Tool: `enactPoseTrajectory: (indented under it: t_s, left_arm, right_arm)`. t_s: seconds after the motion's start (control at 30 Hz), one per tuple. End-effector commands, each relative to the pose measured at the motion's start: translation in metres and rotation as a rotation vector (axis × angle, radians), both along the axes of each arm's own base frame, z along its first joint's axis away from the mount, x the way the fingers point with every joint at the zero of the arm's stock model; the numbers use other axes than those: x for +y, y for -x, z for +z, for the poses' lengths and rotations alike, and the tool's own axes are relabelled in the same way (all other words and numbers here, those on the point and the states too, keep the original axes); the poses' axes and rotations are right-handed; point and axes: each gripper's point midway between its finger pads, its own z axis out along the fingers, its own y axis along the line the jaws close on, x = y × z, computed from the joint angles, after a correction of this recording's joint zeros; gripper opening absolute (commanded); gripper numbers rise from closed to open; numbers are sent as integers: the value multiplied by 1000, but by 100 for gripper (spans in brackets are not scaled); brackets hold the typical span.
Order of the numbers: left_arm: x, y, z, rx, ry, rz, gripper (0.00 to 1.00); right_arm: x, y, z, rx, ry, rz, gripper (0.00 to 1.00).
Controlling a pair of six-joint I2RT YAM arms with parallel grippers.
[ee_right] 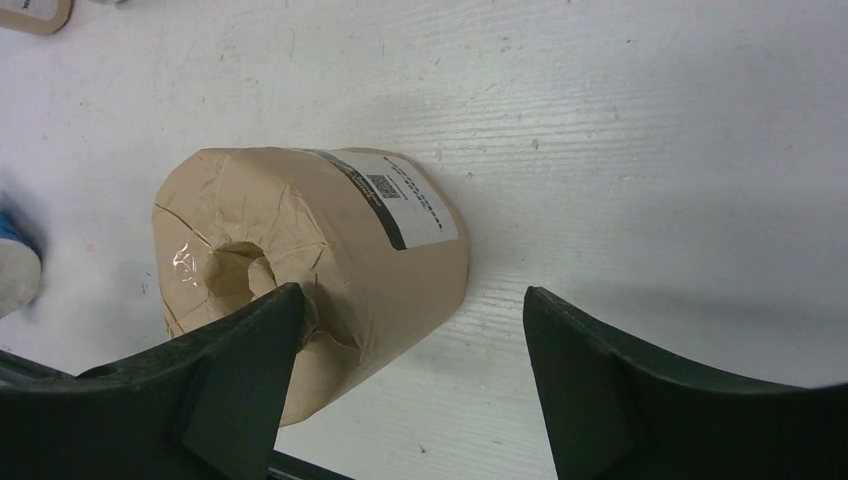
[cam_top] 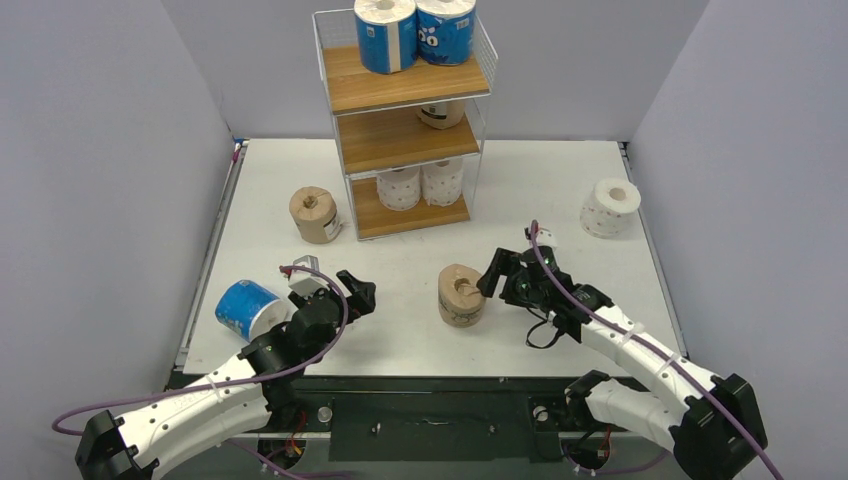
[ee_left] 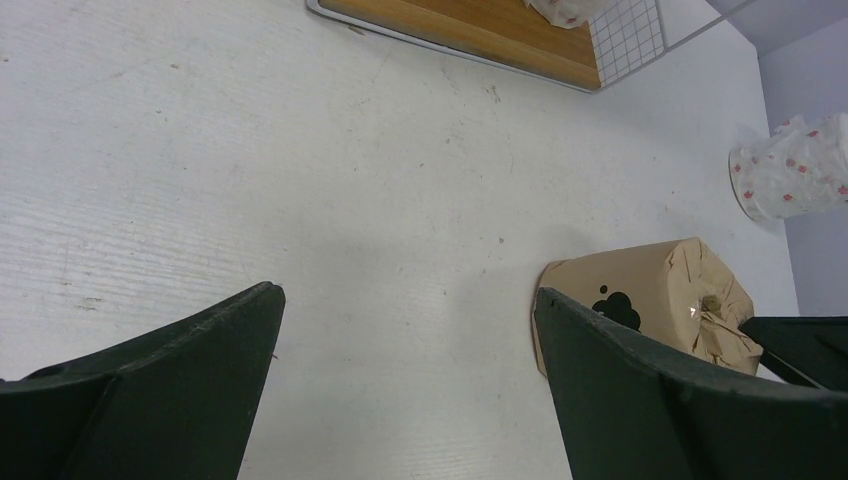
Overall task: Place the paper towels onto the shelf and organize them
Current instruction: Pick up the paper towel from the center of the board.
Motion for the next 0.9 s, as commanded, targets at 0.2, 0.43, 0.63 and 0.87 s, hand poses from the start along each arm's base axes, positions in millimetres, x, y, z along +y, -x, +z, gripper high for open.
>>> enactPoseTrajectory:
  t_s: [0.2, 0.43, 0.63, 0.87]
  left_arm:
    - [-6, -6, 19, -45, 43, -3, 97]
    - [-6, -6, 16, -39, 45, -2, 97]
    - [-6, -5, 15, -38, 48, -3, 97]
    - [-5, -4, 13, -34, 47, 0, 97]
  right_arm:
    - [-4, -8, 57, -114, 4, -7, 84]
    - [15, 7, 39, -47, 33, 119, 83]
    - [17, 12, 20, 0, 82, 143, 80]
    - [14, 5, 5, 27, 124, 116, 78]
